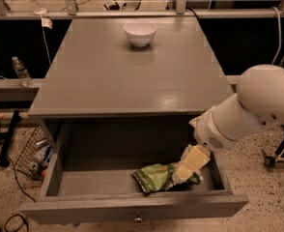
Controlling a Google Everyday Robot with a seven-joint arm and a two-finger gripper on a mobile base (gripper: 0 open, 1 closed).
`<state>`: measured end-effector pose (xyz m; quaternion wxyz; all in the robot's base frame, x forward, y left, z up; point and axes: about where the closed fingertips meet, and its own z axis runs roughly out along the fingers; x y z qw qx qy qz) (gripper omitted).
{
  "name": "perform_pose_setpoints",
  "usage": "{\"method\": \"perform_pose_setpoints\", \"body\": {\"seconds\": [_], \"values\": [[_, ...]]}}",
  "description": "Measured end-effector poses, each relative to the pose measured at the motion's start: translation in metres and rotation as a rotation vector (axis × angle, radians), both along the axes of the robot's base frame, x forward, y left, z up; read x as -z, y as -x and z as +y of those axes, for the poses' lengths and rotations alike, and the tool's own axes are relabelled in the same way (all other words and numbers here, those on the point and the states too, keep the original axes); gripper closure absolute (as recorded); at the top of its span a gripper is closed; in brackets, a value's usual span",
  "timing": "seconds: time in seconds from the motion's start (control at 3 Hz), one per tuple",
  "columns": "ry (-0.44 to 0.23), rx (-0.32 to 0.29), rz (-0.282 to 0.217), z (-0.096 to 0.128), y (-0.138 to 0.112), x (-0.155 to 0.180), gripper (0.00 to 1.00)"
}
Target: Place green jalapeno chip bag into top drawer
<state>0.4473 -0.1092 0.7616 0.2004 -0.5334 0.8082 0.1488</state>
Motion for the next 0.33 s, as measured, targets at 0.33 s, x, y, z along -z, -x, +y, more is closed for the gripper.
{"method": "perform_pose_setpoints", "body": {"seconds": [0.33], "values": [[-0.012,0.031,-0.009,-0.0408,-0.0053,0.0005,0.0]]}}
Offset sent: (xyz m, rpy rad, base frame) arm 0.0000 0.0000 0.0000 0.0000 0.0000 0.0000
